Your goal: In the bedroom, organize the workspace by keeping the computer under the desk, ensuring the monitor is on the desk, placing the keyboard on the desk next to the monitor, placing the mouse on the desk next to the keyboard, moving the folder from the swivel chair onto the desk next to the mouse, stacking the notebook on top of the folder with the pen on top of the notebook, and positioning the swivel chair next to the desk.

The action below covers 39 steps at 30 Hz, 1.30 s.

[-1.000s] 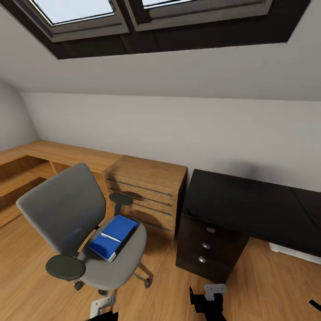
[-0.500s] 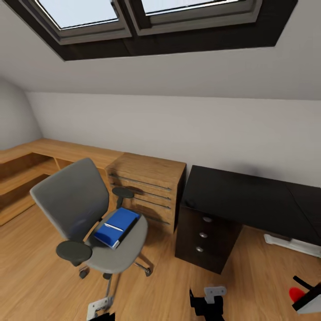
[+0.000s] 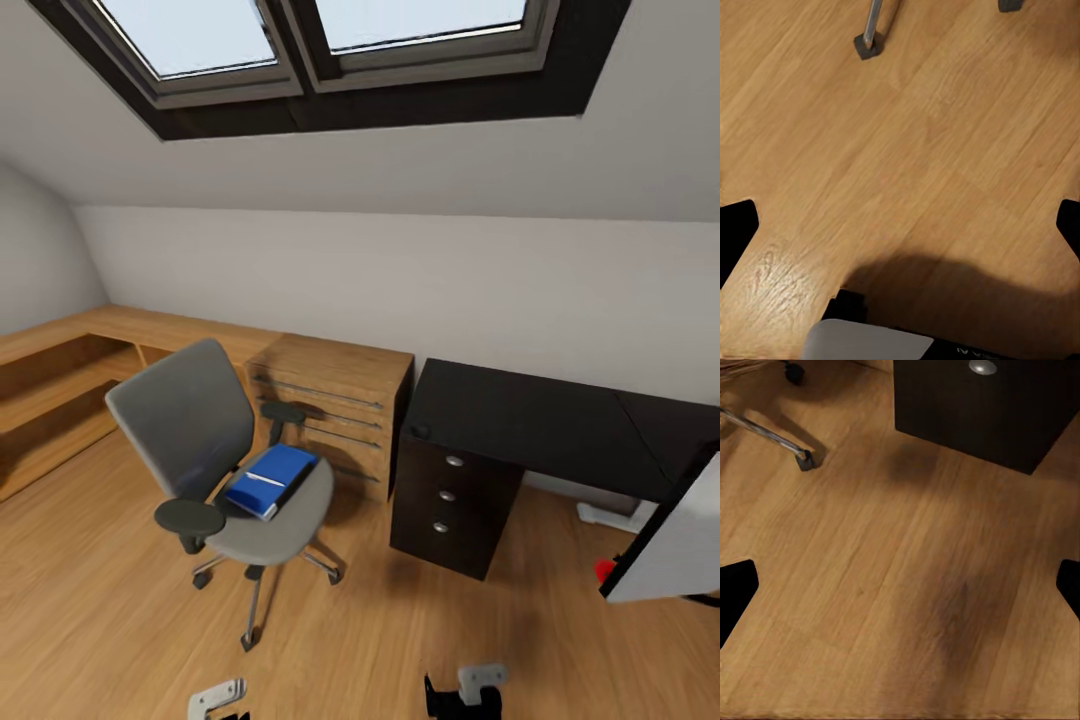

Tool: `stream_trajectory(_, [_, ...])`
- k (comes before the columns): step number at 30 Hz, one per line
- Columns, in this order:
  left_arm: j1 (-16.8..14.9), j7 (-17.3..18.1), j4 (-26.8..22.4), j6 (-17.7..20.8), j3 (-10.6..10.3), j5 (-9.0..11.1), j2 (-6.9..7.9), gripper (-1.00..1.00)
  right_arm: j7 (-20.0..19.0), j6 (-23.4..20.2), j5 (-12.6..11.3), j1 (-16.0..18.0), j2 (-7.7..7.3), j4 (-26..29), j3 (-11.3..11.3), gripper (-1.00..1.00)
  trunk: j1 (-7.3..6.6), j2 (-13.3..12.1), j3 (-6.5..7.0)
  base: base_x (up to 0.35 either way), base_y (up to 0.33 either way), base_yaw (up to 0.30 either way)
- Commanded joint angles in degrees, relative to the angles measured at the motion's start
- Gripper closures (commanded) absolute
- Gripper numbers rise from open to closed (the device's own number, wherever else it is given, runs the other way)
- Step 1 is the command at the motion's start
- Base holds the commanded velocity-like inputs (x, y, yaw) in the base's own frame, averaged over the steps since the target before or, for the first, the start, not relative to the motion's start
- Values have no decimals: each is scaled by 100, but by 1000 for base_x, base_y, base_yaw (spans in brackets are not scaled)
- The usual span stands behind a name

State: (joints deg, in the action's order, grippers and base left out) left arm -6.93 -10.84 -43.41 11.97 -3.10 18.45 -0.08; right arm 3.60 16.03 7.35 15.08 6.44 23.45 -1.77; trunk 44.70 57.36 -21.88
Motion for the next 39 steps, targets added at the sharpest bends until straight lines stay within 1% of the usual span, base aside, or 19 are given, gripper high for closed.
stream_trajectory(1, [-1, -49, -4, 16, -23, 54, 6, -100, 26, 14, 55, 4, 7, -31, -18, -100, -3, 5, -6, -336, 0, 0])
stream_trajectory(6, [-1, -57, 7, 8, -16, 57, 5, -100, 26, 14, 50, 4, 11, -73, -17, -100, -3, 5, -6, -301, 0, 0])
stream_trajectory(9, [-1, -58, 7, 8, -15, 55, 7, -100, 23, 14, 55, 4, 12, -83, -12, -100, -3, 5, -6, -145, 0, 0])
stream_trajectory(19, [-1, -25, 35, 4, -26, 53, 13, -100, 9, 36, 72, 4, 27, -74, 10, -100, -3, 5, -6, -18, 0, 0])
stream_trajectory(21, [-1, -24, 43, 2, -25, 56, 15, -100, 7, 73, 73, 4, 26, -80, 10, -100, -3, 5, -6, 0, 0, 0])
stream_trajectory(25, [-1, -40, 55, 6, -24, 58, 16, -100, 4, 282, 73, 4, 25, -95, 10, -100, -3, 5, -6, -51, 0, 0])
stream_trajectory(26, [-1, -55, 59, 7, -24, 62, 17, -100, 6, 486, 73, 4, 31, -146, 10, -100, -3, 5, -6, -302, 0, 0])
stream_trajectory(32, [-1, -58, 118, 7, -21, 62, 17, -100, 8, 523, 75, 4, 27, -159, 10, -100, -3, 5, -6, -321, 0, -32])
stream_trajectory(39, [-1, -58, 269, 7, -30, 62, 14, -100, 9, 531, 74, 4, 31, -165, 10, -100, -3, 5, 0, -326, 0, -182])
